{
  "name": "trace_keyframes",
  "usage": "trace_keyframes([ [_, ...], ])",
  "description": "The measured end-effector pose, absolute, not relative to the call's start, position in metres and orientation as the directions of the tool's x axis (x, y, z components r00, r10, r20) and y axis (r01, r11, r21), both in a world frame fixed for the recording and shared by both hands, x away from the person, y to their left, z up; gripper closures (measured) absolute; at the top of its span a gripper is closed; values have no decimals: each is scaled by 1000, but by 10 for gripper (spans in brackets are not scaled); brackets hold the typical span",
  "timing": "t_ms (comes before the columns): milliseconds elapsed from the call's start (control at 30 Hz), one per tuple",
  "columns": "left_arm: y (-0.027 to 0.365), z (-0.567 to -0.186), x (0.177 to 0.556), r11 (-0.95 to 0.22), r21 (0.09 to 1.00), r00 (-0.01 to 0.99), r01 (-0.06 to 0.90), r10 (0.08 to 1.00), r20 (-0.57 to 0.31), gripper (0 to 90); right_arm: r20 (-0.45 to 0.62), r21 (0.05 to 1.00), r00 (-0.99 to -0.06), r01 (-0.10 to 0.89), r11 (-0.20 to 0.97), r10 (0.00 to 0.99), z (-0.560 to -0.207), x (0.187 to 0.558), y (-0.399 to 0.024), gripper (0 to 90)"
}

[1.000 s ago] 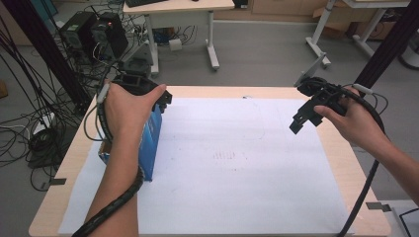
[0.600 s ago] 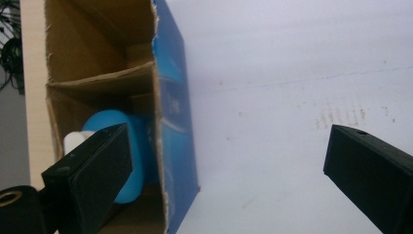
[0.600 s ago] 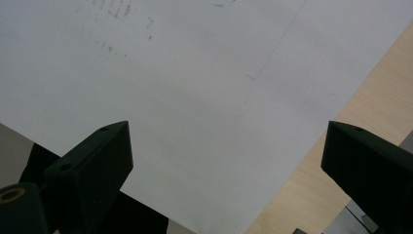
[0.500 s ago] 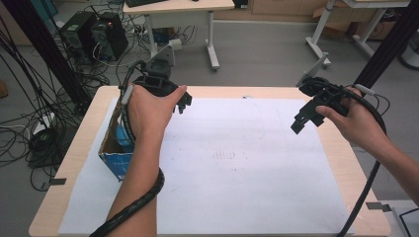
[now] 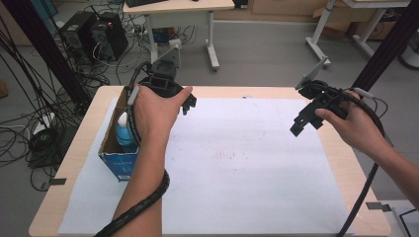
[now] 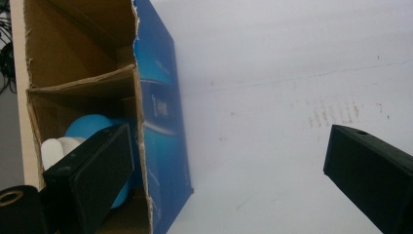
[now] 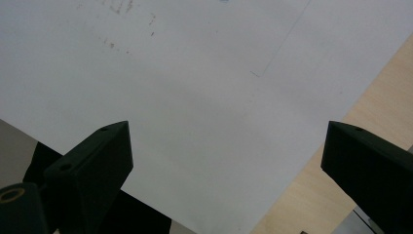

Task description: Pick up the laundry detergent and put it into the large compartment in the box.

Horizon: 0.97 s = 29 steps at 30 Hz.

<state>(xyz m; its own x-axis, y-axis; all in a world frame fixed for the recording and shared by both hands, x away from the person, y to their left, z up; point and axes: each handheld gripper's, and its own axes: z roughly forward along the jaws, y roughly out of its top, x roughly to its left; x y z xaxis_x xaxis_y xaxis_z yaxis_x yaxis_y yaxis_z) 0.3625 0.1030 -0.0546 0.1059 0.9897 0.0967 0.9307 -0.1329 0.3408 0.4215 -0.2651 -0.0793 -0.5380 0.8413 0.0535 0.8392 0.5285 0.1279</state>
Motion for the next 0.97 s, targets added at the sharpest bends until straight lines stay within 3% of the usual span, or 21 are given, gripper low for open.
trace_keyframes([
  [967, 126, -56, 349, -109, 346, 82, 932, 992, 91, 44, 38, 130, -567, 819, 558, 823, -79, 420, -249, 47],
])
